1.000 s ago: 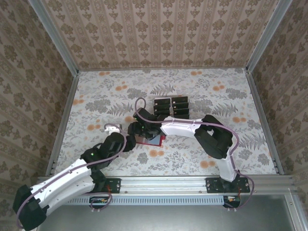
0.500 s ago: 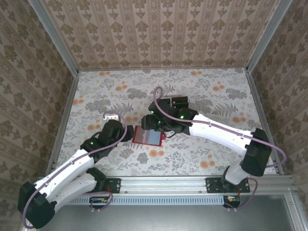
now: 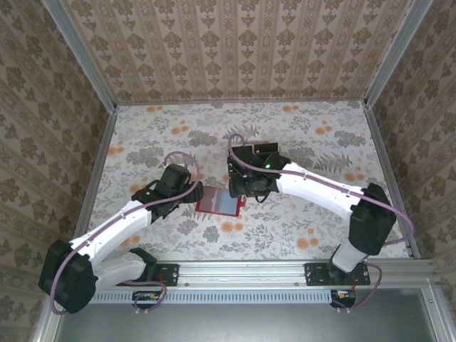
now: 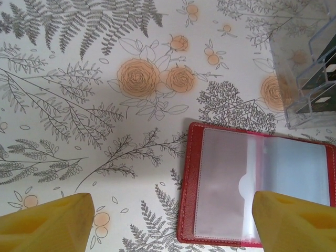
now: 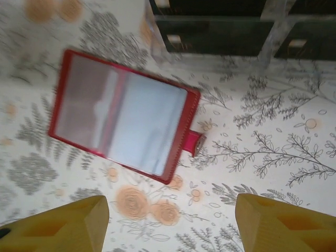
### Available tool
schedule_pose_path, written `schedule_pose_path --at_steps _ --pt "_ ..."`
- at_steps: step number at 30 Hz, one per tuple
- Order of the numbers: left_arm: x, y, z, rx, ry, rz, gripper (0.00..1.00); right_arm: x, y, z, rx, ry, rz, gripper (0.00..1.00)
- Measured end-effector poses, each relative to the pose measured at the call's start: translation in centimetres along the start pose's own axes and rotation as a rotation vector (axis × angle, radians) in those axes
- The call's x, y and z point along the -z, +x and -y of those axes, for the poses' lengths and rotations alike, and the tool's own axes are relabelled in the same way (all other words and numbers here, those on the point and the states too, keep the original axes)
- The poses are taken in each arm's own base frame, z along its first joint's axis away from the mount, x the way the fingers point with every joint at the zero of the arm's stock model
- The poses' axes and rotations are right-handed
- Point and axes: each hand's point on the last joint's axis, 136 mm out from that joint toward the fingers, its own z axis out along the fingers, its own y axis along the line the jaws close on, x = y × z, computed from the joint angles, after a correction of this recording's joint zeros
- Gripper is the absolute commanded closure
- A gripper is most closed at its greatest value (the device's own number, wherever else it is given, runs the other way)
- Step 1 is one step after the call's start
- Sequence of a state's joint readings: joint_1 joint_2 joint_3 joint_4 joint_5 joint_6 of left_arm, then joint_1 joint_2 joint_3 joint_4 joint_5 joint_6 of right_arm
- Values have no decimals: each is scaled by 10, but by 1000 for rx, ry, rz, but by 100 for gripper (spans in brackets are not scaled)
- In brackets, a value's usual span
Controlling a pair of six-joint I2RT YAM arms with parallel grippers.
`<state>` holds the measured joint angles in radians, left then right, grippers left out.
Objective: Put the credit cards into the card holder
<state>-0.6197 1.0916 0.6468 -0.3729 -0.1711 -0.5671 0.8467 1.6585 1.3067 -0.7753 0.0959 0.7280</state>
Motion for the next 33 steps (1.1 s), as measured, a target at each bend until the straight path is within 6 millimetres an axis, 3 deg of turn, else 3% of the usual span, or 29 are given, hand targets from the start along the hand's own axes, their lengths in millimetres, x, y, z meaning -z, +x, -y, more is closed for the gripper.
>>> schedule_pose_path --at_steps 6,14,16,20,23,27,33 --pt "-5 5 4 -3 16 -29 19 -41 19 10 4 56 -72 37" --pt "-5 7 6 1 33 -40 19 -67 10 13 -30 57 -74 47" --pt "-5 7 6 3 34 -41 19 -71 6 16 -41 53 -70 54" --pt "-5 7 6 3 36 -43 19 -79 2 26 -66 46 -61 79" --pt "-5 7 6 8 36 -43 19 -87 9 38 -68 45 -82 89" --pt "-5 7 6 18 37 -43 19 -88 20 50 -52 29 -99 94" --pt "-4 11 11 12 47 -55 19 -65 25 56 5 -50 -64 98"
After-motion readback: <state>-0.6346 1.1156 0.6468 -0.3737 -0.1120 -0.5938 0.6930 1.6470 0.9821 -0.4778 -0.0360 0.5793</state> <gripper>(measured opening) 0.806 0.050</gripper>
